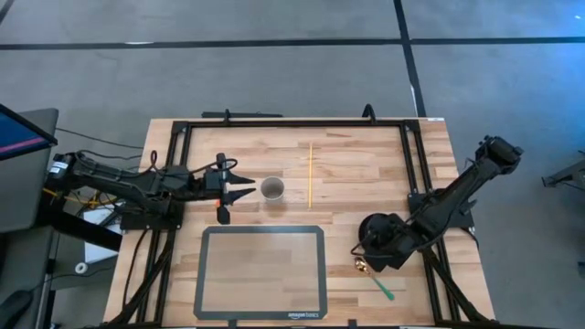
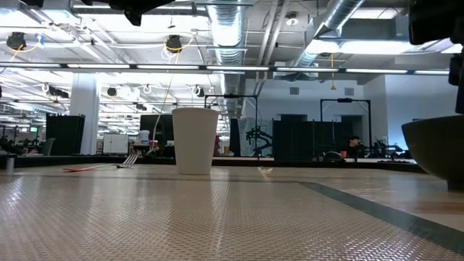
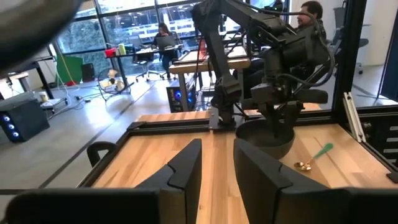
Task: Pick & Place Utensil
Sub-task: Put the black bowl on the transparent mat
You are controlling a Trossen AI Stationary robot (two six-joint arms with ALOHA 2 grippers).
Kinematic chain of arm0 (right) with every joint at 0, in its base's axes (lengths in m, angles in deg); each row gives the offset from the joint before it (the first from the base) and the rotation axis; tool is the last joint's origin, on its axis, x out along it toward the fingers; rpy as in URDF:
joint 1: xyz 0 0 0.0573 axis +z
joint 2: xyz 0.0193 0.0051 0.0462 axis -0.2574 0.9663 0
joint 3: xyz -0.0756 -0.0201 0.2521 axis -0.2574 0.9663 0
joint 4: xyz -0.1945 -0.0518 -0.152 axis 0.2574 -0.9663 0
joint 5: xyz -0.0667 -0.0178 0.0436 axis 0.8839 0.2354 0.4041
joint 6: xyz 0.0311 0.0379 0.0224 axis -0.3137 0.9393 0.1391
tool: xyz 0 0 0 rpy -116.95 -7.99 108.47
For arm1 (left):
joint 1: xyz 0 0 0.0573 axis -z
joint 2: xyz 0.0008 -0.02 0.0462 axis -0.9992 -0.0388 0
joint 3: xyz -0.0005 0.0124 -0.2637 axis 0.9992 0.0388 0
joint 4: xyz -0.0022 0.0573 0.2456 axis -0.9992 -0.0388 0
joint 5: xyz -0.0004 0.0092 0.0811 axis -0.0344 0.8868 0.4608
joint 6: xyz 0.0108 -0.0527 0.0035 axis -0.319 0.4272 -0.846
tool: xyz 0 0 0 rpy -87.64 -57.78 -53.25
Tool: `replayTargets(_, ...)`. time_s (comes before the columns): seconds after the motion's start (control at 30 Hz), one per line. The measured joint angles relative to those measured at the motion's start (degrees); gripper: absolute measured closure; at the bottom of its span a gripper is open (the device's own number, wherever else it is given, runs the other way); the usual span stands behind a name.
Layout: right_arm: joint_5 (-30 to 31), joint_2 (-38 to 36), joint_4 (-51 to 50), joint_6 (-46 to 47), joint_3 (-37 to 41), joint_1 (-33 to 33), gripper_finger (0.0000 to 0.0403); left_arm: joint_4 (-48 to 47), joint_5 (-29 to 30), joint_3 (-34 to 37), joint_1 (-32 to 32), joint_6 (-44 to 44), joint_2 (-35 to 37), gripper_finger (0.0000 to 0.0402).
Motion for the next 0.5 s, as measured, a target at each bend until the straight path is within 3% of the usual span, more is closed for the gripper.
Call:
replayTargets(0.2, -1.23, 5.15, 5.69, -2.59, 0.00, 1.14, 0.0285, 0.00, 0.00, 0.00, 0.00, 0.15, 0.00, 0.0308)
replayTargets(0.37, -2.75, 9.38, 3.46, -3.12, 0.02, 1.06, 0.0285, 0.00, 0.02, 0.00, 0.00, 0.04, 0.00, 0.0308)
replayTargets(0.5, -2.82, 10.42, 4.25, -7.56, 0.02, 1.06, 0.0313, 0.05, 0.02, 0.00, 0.00, 0.04, 0.00, 0.0308)
